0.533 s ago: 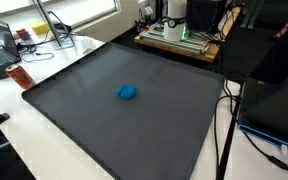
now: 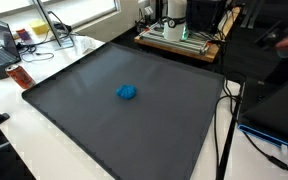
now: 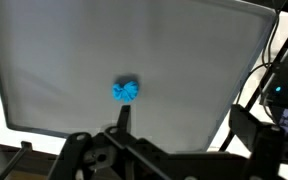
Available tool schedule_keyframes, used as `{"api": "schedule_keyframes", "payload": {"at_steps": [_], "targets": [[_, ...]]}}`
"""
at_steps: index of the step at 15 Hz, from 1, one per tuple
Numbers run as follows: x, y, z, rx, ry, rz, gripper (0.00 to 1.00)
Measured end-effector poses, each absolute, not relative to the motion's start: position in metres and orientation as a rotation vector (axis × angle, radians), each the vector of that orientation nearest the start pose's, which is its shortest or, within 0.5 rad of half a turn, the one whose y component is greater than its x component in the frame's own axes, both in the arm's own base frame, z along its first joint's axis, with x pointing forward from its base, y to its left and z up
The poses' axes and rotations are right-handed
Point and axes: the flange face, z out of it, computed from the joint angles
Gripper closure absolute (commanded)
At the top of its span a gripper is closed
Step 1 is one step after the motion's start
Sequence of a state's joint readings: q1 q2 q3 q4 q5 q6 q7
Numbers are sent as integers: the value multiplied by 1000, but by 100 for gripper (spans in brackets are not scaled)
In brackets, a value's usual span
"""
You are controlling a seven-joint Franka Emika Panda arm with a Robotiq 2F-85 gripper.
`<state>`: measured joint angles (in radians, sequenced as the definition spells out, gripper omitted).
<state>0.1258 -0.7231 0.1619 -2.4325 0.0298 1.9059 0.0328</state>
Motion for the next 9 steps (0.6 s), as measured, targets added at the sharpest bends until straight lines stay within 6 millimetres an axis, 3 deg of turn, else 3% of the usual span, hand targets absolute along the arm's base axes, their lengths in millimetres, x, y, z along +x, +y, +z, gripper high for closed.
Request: {"api": "schedule_keyframes", "payload": {"at_steps": [4, 9], "targets": [[339, 119, 564, -3096, -437, -349, 0], [337, 147, 573, -2886, -674, -367, 0]]}}
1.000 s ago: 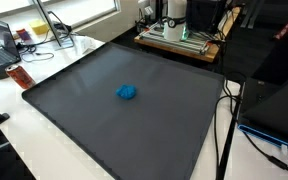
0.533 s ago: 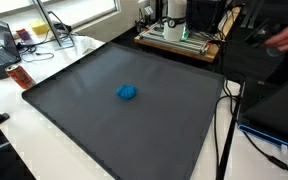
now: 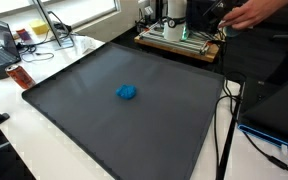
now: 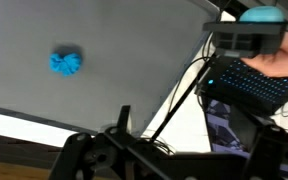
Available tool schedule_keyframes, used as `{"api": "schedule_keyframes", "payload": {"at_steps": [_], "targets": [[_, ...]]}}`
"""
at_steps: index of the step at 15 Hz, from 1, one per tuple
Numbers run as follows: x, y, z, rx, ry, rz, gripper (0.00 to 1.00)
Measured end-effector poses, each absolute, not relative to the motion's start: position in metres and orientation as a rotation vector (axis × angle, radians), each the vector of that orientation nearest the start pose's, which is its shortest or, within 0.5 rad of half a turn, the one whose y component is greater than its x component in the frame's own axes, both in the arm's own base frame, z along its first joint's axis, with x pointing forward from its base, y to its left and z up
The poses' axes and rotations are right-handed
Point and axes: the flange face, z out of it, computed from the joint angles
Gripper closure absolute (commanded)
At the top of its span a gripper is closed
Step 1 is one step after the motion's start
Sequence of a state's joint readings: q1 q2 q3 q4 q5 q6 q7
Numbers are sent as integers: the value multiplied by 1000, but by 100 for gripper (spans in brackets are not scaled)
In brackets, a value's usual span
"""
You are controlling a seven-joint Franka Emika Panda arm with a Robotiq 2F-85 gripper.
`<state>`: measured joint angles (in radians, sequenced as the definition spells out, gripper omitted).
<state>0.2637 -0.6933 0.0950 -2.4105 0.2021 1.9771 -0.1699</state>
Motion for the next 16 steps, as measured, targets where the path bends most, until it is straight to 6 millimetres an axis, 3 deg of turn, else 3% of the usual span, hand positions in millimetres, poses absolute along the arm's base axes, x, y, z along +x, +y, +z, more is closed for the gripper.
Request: {"api": "schedule_keyframes", "payload": {"at_steps": [3, 5, 16], "targets": [[334, 162, 576, -2774, -786, -349, 0], [333, 161, 577, -2728, -843, -316, 0], [340, 82, 575, -2596, -957, -134, 0]]}}
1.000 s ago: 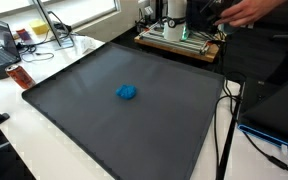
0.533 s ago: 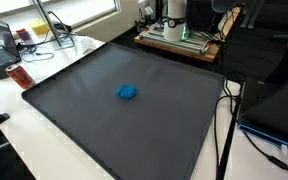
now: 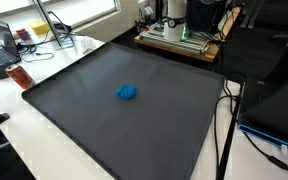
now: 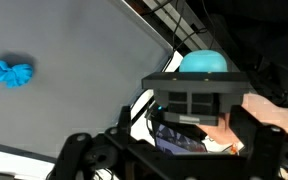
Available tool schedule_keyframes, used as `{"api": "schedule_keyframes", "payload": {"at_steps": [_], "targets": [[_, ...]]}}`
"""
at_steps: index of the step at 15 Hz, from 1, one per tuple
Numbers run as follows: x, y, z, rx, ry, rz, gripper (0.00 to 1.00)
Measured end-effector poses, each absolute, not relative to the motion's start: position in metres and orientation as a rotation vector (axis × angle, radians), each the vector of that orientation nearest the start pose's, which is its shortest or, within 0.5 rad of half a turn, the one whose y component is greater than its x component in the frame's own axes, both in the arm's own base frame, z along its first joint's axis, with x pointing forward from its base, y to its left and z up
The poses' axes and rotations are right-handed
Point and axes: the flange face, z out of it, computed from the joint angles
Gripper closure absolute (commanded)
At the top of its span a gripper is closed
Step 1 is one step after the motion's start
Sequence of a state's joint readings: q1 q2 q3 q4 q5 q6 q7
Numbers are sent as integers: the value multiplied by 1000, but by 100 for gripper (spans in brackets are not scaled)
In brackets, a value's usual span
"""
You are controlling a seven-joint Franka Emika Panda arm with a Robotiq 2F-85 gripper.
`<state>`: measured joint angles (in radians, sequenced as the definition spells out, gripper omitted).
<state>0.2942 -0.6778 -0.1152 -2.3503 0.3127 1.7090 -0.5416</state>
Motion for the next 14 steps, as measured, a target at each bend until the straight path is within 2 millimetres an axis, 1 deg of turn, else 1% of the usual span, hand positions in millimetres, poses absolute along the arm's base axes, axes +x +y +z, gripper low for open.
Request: {"api": "schedule_keyframes", "payload": {"at_steps": [7, 12, 13, 14], "targets": [[339, 49, 573, -2569, -967, -116, 0], [339, 39, 572, -2561, -973, -108, 0], [339, 38, 572, -2561, -973, -107, 16], [339, 37, 572, -2561, -973, -107, 26]]}}
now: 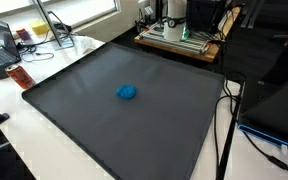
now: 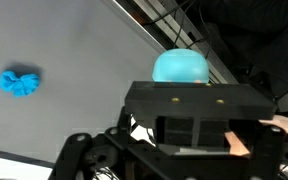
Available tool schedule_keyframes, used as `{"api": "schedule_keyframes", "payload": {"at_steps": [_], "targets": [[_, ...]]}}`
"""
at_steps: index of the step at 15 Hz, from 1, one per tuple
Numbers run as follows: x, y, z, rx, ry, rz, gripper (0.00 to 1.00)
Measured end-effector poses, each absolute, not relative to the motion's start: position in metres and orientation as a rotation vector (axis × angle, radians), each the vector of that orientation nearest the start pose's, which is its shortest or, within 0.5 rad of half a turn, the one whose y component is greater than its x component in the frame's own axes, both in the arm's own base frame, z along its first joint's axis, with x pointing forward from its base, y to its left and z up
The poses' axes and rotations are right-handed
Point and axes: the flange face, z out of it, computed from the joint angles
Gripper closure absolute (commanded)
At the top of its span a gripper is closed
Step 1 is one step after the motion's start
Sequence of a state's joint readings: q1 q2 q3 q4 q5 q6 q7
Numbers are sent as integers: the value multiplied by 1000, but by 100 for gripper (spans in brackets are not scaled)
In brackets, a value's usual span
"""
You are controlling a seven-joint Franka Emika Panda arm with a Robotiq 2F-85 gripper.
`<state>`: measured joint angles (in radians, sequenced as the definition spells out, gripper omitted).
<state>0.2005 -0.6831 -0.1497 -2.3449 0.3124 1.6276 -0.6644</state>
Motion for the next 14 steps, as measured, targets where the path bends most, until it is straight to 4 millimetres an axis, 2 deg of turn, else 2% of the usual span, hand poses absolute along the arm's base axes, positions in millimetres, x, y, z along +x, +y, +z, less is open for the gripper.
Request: {"api": "schedule_keyframes", "payload": {"at_steps": [7, 14], "targets": [[338, 36, 573, -2560, -975, -107, 77], [339, 36, 576, -2552, -988, -90, 78]]}}
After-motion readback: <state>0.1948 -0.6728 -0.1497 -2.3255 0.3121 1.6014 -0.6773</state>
